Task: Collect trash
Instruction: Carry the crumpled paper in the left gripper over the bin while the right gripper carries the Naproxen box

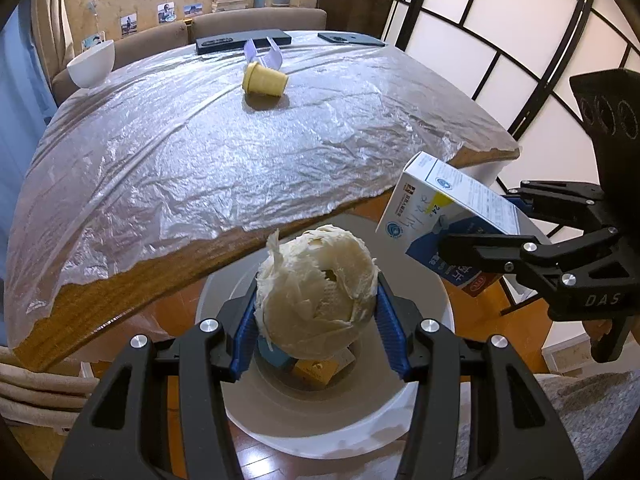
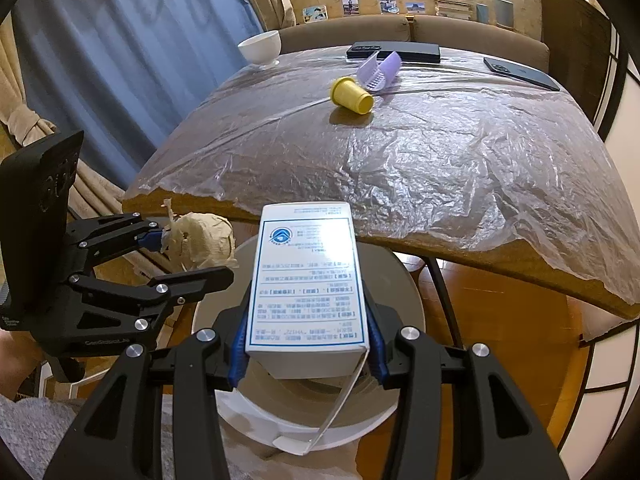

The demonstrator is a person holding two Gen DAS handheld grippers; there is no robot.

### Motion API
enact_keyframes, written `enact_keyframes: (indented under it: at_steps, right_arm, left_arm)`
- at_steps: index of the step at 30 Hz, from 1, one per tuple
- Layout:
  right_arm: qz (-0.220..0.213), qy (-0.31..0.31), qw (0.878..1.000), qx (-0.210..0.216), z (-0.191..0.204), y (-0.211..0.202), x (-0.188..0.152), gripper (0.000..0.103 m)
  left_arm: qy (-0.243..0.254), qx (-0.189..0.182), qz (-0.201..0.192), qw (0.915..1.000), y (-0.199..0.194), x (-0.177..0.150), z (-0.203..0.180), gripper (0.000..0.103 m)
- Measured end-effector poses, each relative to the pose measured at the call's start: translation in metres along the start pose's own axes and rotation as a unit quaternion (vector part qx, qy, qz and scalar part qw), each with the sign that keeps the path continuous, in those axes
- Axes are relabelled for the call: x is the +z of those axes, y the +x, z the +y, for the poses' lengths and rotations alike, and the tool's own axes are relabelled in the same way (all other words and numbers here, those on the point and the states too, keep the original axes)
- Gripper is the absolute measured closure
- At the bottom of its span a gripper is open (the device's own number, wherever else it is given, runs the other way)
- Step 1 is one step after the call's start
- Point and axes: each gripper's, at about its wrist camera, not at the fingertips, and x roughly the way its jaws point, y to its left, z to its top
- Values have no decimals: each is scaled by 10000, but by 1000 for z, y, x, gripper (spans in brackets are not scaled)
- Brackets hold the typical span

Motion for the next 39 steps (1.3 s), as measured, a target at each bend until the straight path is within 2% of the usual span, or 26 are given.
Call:
enact_keyframes:
  at_steps: [18, 39]
  right_arm:
    - [588, 17, 9983, -13, -9, 48, -18, 58]
    - [962, 73, 9953, -70, -11, 94, -33, 58]
  left_arm:
    - [-19, 162, 446, 9989, 37, -24, 3, 50]
    - [-24, 303, 924, 9953, 85, -54, 7, 50]
